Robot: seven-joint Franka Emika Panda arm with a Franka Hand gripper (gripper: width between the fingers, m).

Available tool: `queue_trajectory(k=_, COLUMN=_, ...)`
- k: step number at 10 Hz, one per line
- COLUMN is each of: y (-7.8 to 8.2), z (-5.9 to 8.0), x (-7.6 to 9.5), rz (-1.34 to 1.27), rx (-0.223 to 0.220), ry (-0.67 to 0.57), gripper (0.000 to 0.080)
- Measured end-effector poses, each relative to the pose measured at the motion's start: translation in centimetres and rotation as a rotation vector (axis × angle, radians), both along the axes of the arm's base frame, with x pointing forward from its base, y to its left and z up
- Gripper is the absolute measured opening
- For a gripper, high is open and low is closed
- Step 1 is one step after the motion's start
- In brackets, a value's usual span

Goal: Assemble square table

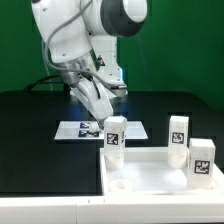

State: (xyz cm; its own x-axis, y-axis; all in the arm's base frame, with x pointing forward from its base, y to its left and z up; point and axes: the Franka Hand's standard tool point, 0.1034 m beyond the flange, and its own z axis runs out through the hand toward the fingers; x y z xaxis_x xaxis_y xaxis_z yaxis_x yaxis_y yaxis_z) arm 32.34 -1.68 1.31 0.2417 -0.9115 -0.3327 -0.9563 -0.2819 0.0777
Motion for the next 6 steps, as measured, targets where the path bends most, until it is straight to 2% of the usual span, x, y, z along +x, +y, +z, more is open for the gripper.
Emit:
queue_trajectory(k=2, y=1.30, z=-0.55, x=-1.15, rz=0.002, rx=-0.002, ry=0.025, gripper=0.0648)
queue_trajectory(k=3, y=1.42, z=-0.64, x=-1.24, rz=0.005, rx=-0.002, ry=0.029, gripper=0.0648)
queue_trajectory(k=4, y=1.39, z=-0.64, x=-1.24, rz=0.005, rx=-0.002, ry=0.029, gripper=0.0556)
queue_trajectory(k=5, y=1.39, z=-0.65, x=-1.25, rz=0.005, rx=-0.002, ry=0.029, gripper=0.0556)
queue_trajectory(k=6, y=1.38, z=-0.68, x=-1.27, rz=0.005, rx=-0.002, ry=0.030, gripper=0.0409)
